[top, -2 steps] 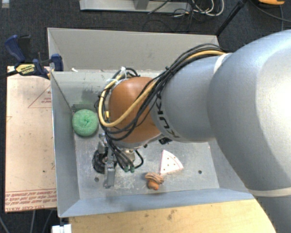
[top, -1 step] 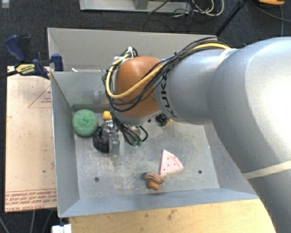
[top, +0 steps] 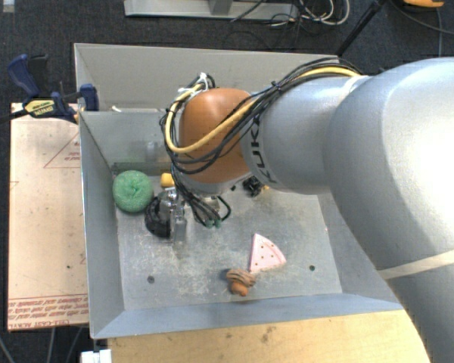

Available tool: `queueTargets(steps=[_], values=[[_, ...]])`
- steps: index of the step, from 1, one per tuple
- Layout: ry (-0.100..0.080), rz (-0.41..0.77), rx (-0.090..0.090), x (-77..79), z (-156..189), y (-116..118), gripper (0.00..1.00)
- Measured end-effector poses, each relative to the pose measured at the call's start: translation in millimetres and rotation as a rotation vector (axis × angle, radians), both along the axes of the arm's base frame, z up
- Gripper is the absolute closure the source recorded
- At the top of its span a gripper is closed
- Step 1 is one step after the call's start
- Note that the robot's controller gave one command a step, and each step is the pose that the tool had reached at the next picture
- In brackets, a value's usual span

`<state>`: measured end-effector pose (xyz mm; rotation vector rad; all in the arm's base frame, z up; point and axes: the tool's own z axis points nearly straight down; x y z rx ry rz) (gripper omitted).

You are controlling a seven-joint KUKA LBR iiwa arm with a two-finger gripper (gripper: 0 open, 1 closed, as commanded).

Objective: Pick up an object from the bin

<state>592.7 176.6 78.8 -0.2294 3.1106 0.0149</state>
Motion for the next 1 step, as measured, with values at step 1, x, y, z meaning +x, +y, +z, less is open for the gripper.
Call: queueTargets(steps=[1], values=[[0.021,0.031,-0.011,-9.5,189.9,10.3,1.0]])
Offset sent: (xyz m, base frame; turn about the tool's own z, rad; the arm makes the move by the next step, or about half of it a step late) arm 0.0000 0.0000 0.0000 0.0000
